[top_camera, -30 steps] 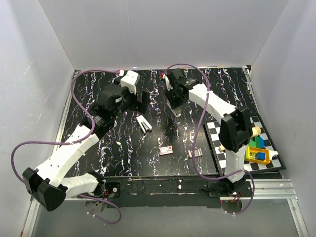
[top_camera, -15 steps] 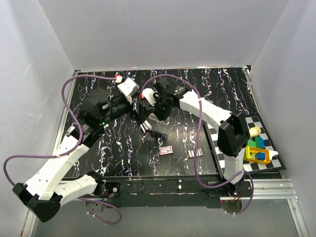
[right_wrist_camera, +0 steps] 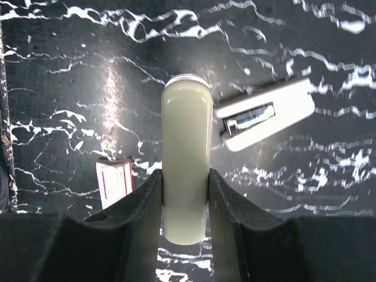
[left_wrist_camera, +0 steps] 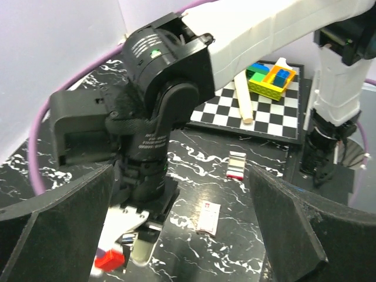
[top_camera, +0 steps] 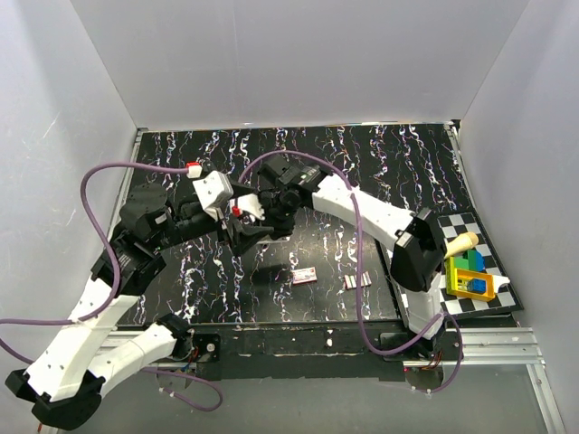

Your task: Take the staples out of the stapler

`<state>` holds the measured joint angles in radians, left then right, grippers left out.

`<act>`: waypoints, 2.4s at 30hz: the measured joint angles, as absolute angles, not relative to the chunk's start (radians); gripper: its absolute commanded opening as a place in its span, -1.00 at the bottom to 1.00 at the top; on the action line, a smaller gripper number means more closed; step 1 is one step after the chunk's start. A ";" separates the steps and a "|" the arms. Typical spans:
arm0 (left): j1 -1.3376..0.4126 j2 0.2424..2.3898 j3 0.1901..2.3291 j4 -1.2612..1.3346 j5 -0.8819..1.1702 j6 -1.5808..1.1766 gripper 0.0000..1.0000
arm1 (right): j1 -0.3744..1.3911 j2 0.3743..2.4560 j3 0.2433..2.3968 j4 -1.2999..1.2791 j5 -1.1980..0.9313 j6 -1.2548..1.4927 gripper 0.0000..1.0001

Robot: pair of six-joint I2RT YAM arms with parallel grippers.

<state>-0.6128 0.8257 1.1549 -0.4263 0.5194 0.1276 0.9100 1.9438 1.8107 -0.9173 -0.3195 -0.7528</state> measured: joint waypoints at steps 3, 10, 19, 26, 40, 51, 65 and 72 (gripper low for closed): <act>-0.613 0.809 1.149 -0.453 0.551 0.109 0.96 | 0.949 1.979 1.841 -0.918 -0.331 -0.794 -0.56; -0.613 0.729 1.135 -0.478 0.665 0.059 0.96 | 1.021 2.102 1.857 -0.920 -0.328 -0.819 -0.57; -0.613 0.698 1.135 -0.508 0.780 0.040 0.96 | 1.028 2.136 1.857 -0.904 -0.317 -0.809 -0.56; -0.613 0.706 1.134 -0.524 0.783 0.037 0.96 | 1.028 2.170 1.861 -0.848 -0.293 -0.765 -0.56; -0.613 0.741 1.120 -0.524 0.788 0.033 0.96 | 1.028 2.188 1.853 -0.804 -0.238 -0.732 -0.28; -0.613 0.747 1.111 -0.515 0.796 0.033 0.96 | 1.028 2.199 1.853 -0.804 -0.246 -0.717 0.29; -0.613 0.775 1.131 -0.539 0.801 0.047 0.96 | 1.011 2.048 1.770 -0.774 -0.251 -0.676 0.75; -0.613 0.757 1.162 -0.554 0.806 0.064 0.96 | 0.850 1.758 1.579 -0.667 -0.282 -0.506 0.80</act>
